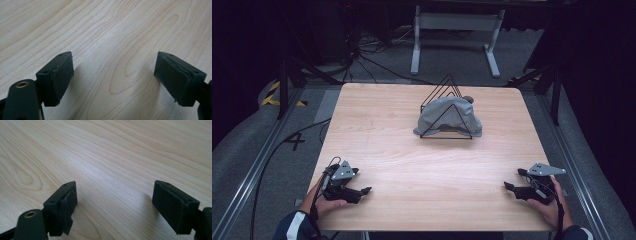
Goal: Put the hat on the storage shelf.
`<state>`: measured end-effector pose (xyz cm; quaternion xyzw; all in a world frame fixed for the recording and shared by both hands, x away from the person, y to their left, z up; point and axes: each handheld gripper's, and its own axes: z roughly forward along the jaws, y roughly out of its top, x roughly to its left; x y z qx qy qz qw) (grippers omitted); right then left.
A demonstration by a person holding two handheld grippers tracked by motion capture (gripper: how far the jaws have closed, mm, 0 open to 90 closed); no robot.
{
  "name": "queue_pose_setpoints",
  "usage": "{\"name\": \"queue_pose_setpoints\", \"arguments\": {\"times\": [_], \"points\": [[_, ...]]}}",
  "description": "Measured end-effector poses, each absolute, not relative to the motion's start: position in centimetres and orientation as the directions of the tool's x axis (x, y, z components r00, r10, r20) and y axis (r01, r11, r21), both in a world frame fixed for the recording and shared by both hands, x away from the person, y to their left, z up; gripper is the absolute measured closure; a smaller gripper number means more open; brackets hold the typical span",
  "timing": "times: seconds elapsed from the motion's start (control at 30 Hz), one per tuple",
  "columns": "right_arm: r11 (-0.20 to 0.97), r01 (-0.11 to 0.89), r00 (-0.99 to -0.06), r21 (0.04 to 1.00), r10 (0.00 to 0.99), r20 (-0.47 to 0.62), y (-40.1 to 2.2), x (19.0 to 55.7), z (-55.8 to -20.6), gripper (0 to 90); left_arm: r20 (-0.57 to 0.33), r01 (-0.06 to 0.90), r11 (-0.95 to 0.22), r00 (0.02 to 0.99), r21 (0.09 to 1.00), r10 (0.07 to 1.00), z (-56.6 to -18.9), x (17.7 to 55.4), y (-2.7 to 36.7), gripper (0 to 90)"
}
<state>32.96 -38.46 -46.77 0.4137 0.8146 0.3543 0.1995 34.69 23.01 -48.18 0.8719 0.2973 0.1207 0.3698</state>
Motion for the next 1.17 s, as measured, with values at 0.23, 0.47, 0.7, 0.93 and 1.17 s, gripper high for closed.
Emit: {"name": "queue_pose_setpoints", "arguments": {"times": [0.23,0.47,0.7,0.93,1.17], "points": [[0.402,0.537,-0.571,0.742,0.82,-0.031,-38.48,32.98,-46.77,20.1,-0.018,0.438,-0.542,0.789,0.717,0.614,-48.22,34.68,22.94,15.5],[0.399,0.538,-0.569,0.742,0.822,-0.029,-38.48,32.98,-46.77,20.1,-0.017,0.439,-0.543,0.788,0.716,0.615,-48.21,34.7,22.93,15.2],[0.399,0.539,-0.569,0.742,0.822,-0.029,-38.48,32.98,-46.77,20.1,-0.011,0.435,-0.546,0.789,0.716,0.614,-48.2,34.76,22.94,14.9],[0.399,0.539,-0.569,0.742,0.822,-0.029,-38.48,32.98,-46.77,20.1,-0.011,0.435,-0.546,0.789,0.716,0.614,-48.2,34.76,22.94,14.9],[0.397,0.54,-0.565,0.742,0.824,-0.029,-38.5,32.98,-46.76,20.1,-0.012,0.435,-0.551,0.792,0.712,0.61,-48.16,34.86,22.93,14.7]]}}
